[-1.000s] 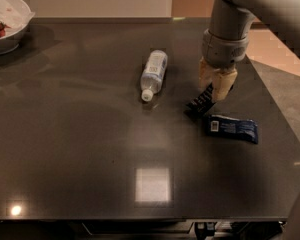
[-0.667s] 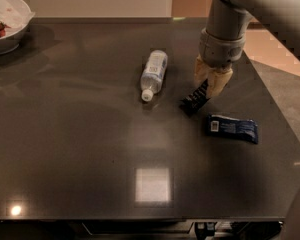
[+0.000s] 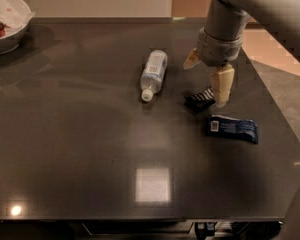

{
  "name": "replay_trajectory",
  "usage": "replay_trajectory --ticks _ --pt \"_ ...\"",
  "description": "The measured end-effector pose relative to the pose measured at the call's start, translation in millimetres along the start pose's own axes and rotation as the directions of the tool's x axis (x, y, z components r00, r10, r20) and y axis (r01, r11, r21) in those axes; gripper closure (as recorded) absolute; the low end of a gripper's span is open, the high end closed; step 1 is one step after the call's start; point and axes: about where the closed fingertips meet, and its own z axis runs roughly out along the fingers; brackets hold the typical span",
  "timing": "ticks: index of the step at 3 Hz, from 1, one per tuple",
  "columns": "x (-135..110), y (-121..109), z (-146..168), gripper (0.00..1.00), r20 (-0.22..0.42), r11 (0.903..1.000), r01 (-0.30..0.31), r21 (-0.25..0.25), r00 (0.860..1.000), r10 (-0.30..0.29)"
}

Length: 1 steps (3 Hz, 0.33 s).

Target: Move rxbar chocolate near rxbar blueberry

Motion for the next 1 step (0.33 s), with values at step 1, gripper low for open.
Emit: replay_trajectory --ticks 1 --pt "0.0 -0.5 0.1 0.00 0.000 1.0000 0.000 0.002 1.000 0.000"
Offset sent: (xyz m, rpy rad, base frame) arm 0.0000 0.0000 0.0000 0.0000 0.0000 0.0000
